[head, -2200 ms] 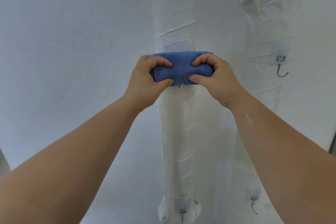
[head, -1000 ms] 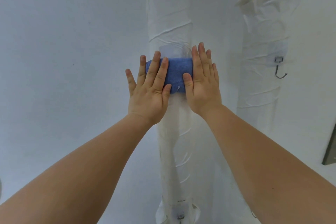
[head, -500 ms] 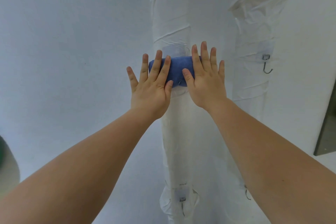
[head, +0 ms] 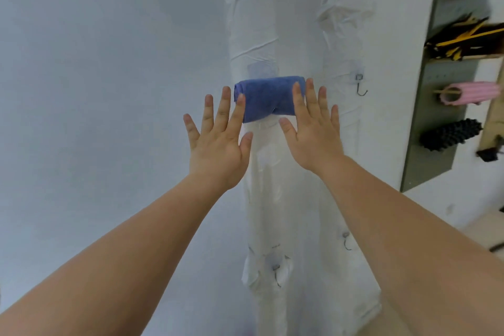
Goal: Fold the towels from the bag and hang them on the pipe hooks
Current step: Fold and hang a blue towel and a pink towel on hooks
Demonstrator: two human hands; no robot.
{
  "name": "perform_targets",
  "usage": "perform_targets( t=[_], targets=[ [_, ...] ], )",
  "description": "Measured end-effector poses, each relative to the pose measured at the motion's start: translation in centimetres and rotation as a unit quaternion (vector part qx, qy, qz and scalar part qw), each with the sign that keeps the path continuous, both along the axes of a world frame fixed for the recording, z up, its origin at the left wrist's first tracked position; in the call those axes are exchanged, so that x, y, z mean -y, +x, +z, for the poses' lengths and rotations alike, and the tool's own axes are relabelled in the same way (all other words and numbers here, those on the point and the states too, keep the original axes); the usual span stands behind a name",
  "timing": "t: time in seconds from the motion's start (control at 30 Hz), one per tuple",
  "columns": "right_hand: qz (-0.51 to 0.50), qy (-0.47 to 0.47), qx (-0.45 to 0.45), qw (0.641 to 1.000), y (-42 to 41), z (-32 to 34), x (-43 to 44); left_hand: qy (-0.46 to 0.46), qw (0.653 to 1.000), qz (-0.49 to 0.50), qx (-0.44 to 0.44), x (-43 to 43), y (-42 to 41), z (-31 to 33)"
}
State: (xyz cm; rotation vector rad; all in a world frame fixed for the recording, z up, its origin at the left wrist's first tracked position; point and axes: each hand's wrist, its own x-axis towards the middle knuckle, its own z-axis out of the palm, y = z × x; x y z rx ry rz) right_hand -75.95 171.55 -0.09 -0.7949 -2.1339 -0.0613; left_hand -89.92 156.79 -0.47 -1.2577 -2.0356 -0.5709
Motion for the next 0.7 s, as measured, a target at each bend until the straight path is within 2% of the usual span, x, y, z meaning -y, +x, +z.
perform_targets(
  t=[0.17,0.4,0.57,0.7],
  targets=[
    [-0.072,-0.067,0.019,0.995,2.1,-5.1,6.3,-0.022,0.993,-0.105,0.045,4.1,1.6,-4.4],
    [-0.161,-0.185,0.078,0.966,11.1,-15.8,16.6,-0.155,0.95,-0.238,0.133,8.1,6.7,-15.1],
    [-0.246,-0.282,0.137,0.917,21.6,-23.3,24.4,-0.272,0.903,-0.295,0.155,10.7,13.9,-22.0],
    [-0.307,-0.376,0.156,0.86,30.2,-29.3,30.2,-0.357,0.862,-0.333,0.137,13.0,20.7,-26.4]
  ],
)
